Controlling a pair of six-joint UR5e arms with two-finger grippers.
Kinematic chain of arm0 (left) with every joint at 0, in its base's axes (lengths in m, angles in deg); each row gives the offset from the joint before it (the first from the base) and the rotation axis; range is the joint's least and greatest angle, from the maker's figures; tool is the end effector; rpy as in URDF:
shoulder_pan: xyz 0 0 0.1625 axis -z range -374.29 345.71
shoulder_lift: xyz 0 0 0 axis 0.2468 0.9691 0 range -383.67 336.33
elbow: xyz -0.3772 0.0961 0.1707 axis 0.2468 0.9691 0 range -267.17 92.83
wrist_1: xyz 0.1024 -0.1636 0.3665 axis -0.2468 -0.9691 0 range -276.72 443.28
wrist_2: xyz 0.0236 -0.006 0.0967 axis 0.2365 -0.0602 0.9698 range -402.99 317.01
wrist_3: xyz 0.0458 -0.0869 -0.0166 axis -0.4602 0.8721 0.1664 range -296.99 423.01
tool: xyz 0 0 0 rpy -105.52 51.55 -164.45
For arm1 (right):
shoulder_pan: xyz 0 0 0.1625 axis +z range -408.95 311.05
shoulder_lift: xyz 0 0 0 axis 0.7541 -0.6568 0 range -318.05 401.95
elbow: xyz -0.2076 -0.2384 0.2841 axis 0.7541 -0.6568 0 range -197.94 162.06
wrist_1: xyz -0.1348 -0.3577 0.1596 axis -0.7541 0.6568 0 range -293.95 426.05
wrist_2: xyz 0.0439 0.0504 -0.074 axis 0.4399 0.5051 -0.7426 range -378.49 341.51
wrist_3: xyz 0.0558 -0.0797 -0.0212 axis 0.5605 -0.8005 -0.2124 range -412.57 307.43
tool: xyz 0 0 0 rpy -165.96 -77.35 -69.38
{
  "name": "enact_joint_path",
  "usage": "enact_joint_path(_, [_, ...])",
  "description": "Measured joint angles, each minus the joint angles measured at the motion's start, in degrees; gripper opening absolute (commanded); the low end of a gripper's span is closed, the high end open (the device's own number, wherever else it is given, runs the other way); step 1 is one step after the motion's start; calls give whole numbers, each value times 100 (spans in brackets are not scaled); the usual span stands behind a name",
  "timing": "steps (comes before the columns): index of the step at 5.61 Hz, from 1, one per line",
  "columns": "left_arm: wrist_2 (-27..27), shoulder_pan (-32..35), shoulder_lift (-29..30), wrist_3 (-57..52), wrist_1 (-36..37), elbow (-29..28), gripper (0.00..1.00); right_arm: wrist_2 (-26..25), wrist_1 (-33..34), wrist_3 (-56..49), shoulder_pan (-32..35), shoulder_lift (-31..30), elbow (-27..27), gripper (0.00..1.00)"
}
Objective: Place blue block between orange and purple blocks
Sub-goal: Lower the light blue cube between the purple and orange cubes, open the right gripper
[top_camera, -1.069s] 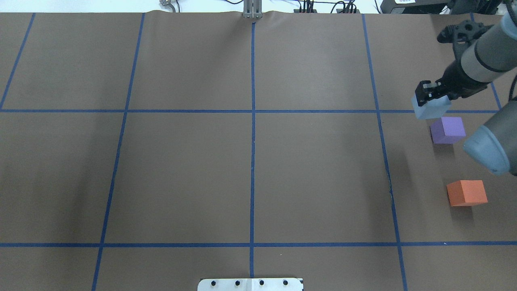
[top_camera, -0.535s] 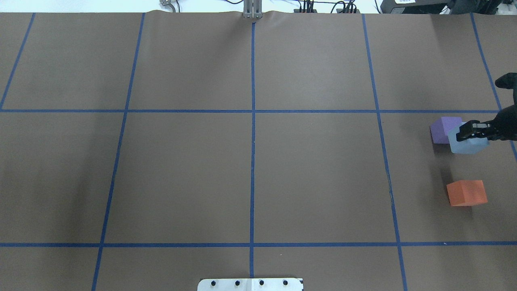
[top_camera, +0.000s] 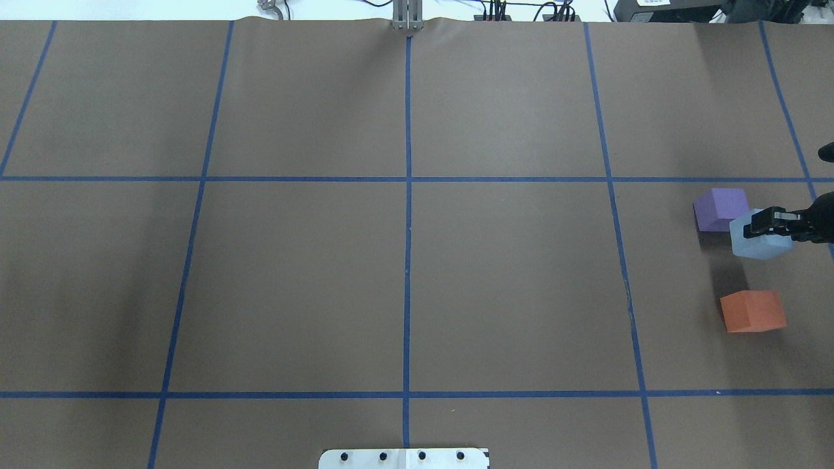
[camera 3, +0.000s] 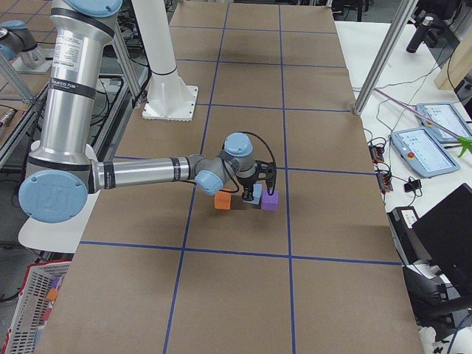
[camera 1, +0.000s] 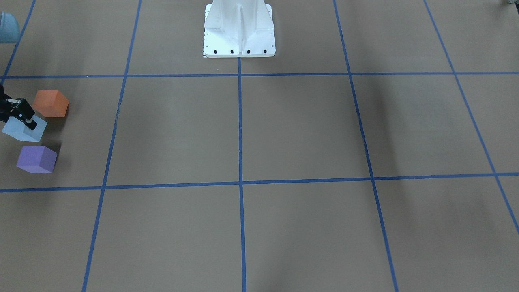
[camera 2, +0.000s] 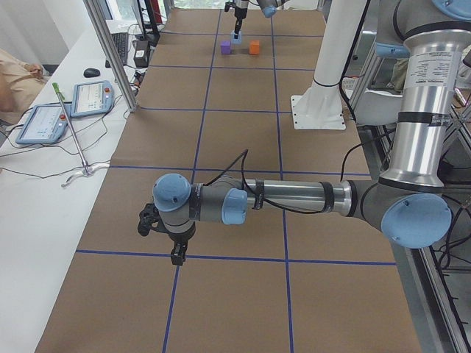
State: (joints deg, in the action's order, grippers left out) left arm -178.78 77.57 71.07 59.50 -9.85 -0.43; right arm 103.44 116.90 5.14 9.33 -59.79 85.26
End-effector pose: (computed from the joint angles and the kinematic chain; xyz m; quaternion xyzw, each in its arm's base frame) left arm -0.0790 -0.5299 0.6370 0.0552 0.3866 0.0290 0.9201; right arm -0.1609 -0.4135 0.5678 0.0556 -0.4181 0.1097 0.9000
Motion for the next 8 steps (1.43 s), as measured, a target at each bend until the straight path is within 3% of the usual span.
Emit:
enact_joint_path(2, [0,-7,0,0,5,-5,100,-367,-85,149,-357,-32,-33,4])
enact_joint_path(3, [0,-9,1,0,5,-11,100,-581,-90,137,-561,-45,-69,36])
enact_joint_path(4, [0,-9,0,0,5,-14,100,-680,-109,84,-709,-42,-120,99])
enact_joint_path(8, [0,-10,-2,-3,6,-25,100,-473,-120,-663,-621,-23,-154,100])
